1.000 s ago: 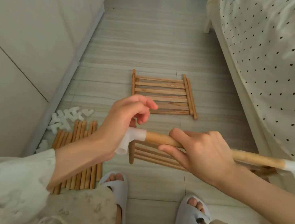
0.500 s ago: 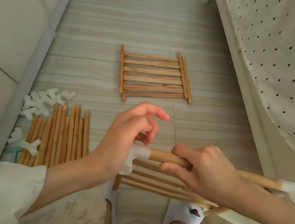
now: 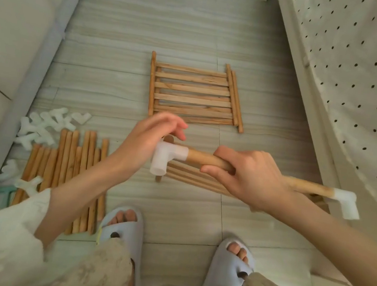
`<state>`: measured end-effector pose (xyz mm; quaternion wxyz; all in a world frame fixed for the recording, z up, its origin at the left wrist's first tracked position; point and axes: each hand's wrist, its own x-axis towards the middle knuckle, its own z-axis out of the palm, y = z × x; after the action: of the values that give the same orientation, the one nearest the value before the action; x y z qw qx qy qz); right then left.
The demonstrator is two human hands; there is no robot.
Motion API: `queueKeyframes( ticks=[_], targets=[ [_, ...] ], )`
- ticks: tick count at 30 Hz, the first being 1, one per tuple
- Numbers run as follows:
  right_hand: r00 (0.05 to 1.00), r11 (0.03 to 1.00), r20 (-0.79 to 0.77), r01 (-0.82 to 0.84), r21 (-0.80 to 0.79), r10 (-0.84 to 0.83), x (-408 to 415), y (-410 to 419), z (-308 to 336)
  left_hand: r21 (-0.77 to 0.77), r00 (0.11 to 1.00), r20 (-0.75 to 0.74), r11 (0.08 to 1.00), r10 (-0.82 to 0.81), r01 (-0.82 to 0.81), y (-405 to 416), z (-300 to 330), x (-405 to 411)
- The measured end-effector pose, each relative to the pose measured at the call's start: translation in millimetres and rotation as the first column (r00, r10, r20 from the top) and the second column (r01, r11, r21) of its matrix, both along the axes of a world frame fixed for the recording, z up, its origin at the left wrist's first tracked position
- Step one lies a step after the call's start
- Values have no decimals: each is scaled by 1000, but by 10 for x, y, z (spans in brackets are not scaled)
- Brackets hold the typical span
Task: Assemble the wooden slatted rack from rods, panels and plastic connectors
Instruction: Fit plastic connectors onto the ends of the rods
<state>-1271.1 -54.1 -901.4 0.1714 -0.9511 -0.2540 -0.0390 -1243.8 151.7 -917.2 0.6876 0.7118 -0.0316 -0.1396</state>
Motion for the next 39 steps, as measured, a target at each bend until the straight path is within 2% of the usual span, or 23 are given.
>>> queueKeyframes(
  ticks=[3,7,10,13,15,19,23,25,32,39],
  targets=[
    [1000,999,-28,-9,-43,8,60,-24,-73,-16,996,-94,1000,-7,6,105,-246,-21],
    [990,994,-121,68,-87,-78,100,-29,-141,16,995,-76,997,-71,72,49,-388,-88],
    [922,988,-377,35,-151,-90,149,80,-86,-10,993,-121,1000,-4,3,-80,-441,-105],
    [834,997,-551,-22,-68,-19,242,316,5,-88,994,-112,996,22,-32,-154,-517,-115],
    [821,999,-571,-2,-48,-26,298,457,13,-108,995,-92,993,33,-43,-163,-535,-102],
    [828,993,-555,21,-117,-83,311,575,28,-127,994,-88,989,67,-78,-126,-639,-52],
    [816,991,-564,132,-37,-130,410,490,188,-318,974,-175,945,-144,83,25,-797,11],
    [799,990,-587,132,-46,-134,513,440,162,-358,948,-161,912,-274,203,77,-835,-13],
    [768,997,-637,79,-5,-64,481,362,125,-309,904,-102,877,-415,368,138,-810,-48],
    [762,998,-645,33,-47,-55,440,392,140,-269,908,-88,888,-409,374,142,-793,-60]
  ],
)
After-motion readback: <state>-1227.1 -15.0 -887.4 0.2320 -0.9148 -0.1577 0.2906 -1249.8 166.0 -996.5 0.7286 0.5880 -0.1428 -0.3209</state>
